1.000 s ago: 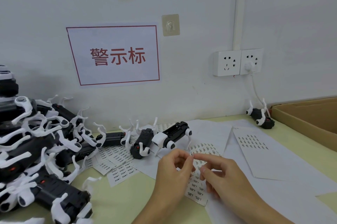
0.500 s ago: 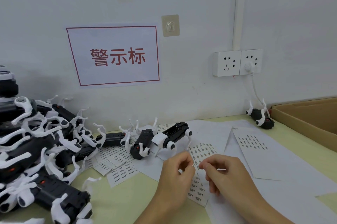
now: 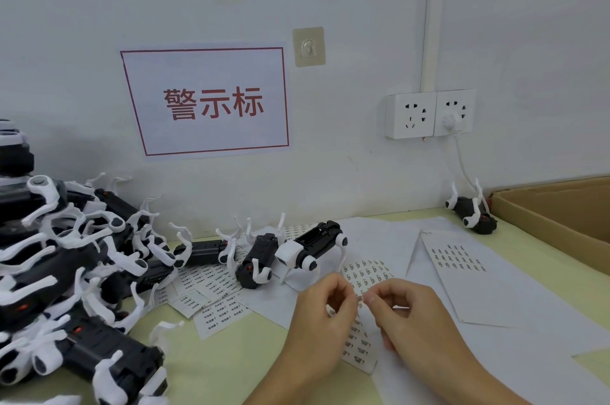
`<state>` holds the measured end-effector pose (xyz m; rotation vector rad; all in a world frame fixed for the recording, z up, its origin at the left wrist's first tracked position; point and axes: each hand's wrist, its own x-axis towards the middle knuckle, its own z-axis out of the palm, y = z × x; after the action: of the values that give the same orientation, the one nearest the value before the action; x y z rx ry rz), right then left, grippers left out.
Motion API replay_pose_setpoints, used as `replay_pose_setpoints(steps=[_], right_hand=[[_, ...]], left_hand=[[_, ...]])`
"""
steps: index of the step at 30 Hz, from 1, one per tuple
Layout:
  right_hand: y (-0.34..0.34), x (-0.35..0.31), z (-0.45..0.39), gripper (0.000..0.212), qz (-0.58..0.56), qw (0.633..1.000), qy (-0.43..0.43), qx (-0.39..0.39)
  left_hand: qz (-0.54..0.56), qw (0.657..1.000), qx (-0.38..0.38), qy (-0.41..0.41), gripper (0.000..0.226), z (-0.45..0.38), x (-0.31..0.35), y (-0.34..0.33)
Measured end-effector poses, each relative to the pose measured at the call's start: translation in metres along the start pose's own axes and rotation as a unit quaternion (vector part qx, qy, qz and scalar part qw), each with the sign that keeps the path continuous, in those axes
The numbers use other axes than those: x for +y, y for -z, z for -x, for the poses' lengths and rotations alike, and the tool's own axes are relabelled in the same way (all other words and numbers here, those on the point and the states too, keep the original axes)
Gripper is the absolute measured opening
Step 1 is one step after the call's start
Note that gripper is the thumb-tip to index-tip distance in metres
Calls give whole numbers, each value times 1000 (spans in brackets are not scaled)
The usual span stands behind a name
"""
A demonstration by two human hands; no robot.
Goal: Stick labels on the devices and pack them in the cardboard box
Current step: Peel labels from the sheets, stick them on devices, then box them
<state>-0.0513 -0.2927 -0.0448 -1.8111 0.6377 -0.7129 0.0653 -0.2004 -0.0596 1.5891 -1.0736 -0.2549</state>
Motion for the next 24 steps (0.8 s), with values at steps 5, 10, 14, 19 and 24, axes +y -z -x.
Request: replay_pose_setpoints(steps=[5, 10, 14, 19, 24], right_hand=[[-1, 3, -1, 17, 4, 1000, 1, 13], [-2, 4, -1, 16, -5, 1000, -10, 20], [-4, 5, -1, 14, 1, 999, -10, 32], [-4, 5, 0, 13, 6, 999, -15, 34], [-3, 4, 0, 14, -1, 999, -23, 26]], left_hand=[[9, 1000, 16, 9, 24, -2, 2, 0], [-1, 1000, 17, 14, 25, -1, 3, 0], [0, 1000, 21, 22, 26, -1, 3, 0], [3, 999, 23, 30, 28, 0, 4, 0], [-4, 1000, 13, 21, 27, -1, 3, 0]])
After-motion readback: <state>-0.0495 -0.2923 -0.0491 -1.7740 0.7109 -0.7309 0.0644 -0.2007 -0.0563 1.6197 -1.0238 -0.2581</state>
